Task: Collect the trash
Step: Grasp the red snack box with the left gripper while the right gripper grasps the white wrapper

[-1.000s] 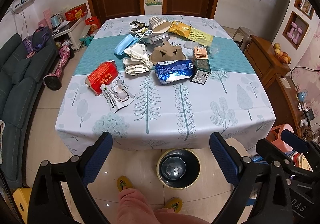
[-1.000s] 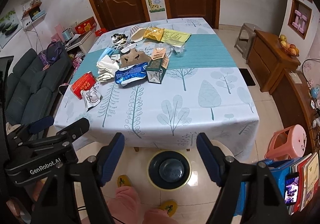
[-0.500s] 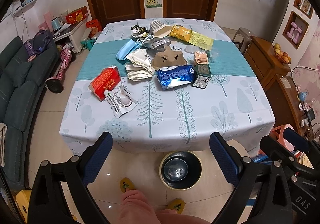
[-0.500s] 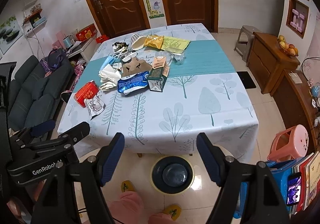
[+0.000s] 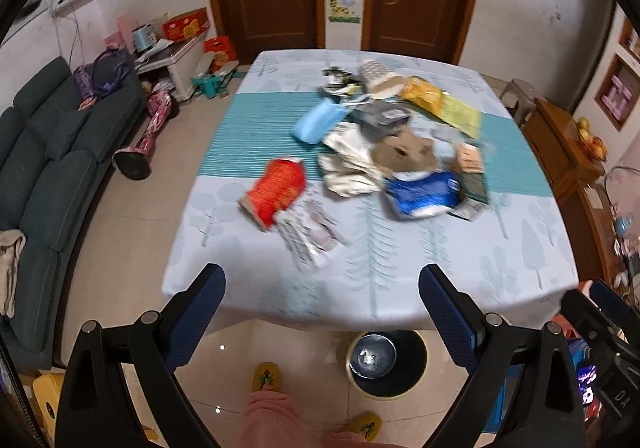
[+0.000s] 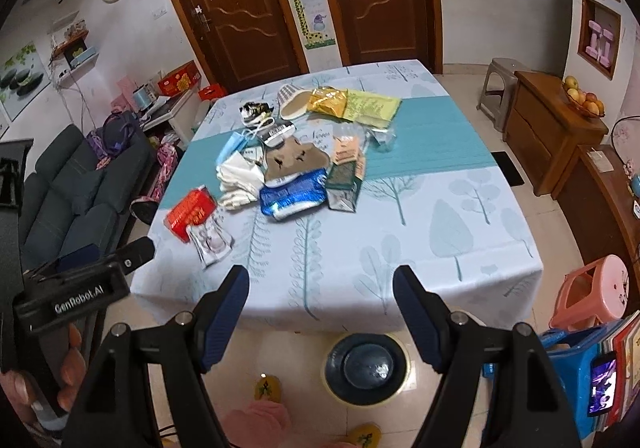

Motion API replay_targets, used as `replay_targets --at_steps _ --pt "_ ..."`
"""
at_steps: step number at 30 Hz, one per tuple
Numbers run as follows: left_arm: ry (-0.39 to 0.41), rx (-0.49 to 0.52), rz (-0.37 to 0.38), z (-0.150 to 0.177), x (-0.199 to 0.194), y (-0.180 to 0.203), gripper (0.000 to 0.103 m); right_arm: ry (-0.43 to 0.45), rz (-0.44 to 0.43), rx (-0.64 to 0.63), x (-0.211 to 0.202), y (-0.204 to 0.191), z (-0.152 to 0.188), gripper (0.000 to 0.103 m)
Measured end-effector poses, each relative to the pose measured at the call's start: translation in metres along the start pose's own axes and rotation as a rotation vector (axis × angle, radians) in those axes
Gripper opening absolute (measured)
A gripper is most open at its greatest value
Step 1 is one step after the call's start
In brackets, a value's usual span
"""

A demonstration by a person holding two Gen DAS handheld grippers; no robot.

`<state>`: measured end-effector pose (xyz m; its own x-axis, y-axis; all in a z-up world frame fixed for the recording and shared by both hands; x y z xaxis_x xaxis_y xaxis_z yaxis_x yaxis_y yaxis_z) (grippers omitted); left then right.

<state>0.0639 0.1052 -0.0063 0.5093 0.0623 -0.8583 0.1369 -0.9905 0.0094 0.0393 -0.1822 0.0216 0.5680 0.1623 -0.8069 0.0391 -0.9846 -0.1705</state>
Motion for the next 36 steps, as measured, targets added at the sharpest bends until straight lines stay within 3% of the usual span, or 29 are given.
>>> replay_targets --at_steps 7,14,18,23,28,33,36 --pt "-0.067 0.034 0.047 -0.046 0.042 -0.053 0.097 -0.001 -0.002 0.060 0.030 -0.038 -0.024 0.075" --pt "-0.157 0.194 0.082 -0.080 0.106 -0.080 0.096 -0.078 -0.037 0.110 0.085 -0.082 -0.030 0.075" --pt "-0.210 0.278 0.115 -0.091 0.141 -0.085 0.096 -0.126 -0.039 0.093 0.123 -0.108 -0.023 0.075" --pt "-0.262 0.370 0.183 -0.093 0.177 -0.079 0.096 -0.155 -0.106 0.050 0.164 -0.135 -0.012 0.075" --pt "-0.325 0.446 0.227 -0.089 0.210 -0.064 0.096 -0.184 -0.083 -0.011 0.198 -0.144 -0.008 0.075" --pt "-0.431 0.467 0.287 -0.079 0.239 -0.054 0.058 -0.188 -0.080 -0.119 0.210 -0.158 -0.008 0.075" --pt "-0.415 0.471 0.315 -0.080 0.242 -0.051 0.050 -0.204 -0.094 -0.149 0.215 -0.164 -0.008 0.075"
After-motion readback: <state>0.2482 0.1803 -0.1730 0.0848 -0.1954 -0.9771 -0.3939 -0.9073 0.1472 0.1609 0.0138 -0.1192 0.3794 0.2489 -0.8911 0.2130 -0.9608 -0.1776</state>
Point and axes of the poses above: each gripper's, at about its wrist camera, not at the fingertips, and x roughly the way its jaws point, y to its right, z to its underside, the point moved 4 cm from there along x, roughly the way its jaws point, and after that the axes turned 1 degree about -y, right-handed, at the moved point
